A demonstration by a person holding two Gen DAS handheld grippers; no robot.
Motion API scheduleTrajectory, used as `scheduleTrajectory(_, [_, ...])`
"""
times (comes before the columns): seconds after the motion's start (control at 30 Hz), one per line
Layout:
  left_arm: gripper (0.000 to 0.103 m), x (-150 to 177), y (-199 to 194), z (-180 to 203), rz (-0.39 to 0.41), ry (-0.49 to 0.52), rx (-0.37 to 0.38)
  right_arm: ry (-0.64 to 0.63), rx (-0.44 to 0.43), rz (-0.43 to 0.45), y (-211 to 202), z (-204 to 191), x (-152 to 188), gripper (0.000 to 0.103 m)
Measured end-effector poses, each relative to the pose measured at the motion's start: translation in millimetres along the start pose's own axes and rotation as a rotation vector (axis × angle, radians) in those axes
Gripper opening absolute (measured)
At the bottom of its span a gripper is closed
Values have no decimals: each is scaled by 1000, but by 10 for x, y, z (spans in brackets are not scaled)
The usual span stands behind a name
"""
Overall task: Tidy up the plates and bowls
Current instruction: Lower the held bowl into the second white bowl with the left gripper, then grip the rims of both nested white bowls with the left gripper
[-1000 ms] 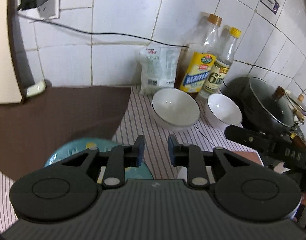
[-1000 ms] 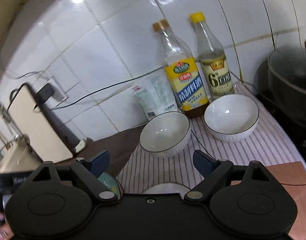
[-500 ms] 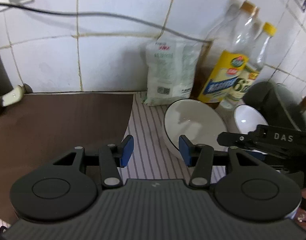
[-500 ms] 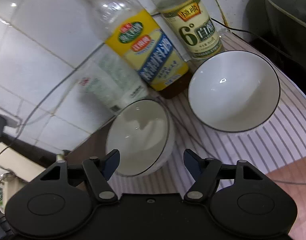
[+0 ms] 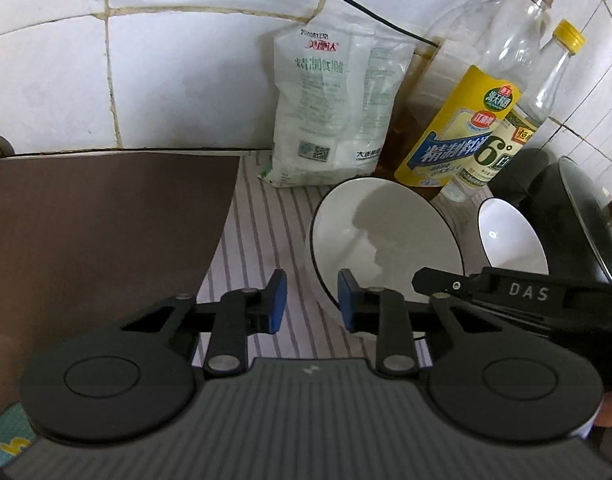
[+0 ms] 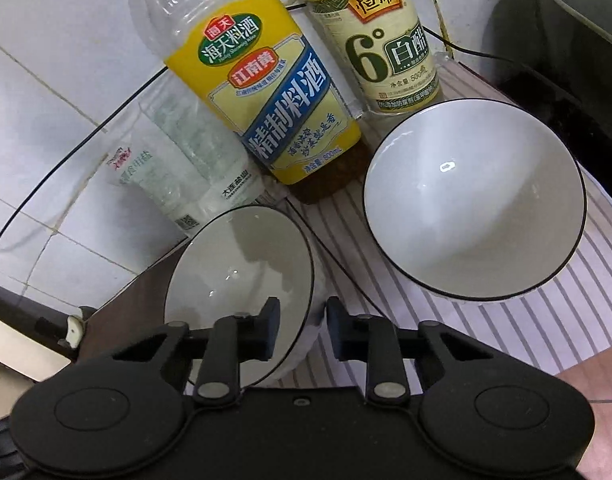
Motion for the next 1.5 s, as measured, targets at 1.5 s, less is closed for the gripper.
scheduleTrajectory(1.5, [14, 996, -1506, 968, 30, 180, -53, -90, -124, 133, -1720, 281, 883, 19])
Point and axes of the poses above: each gripper's, at about its wrist camera, not at the fingertips, and y roughly the way its jaws point, z to its right, x to its underside, the point moved 8 cm from there along y, roughly the way its jaws point, and after that the axes turned 8 degrees about x, right-handed, at the moved point
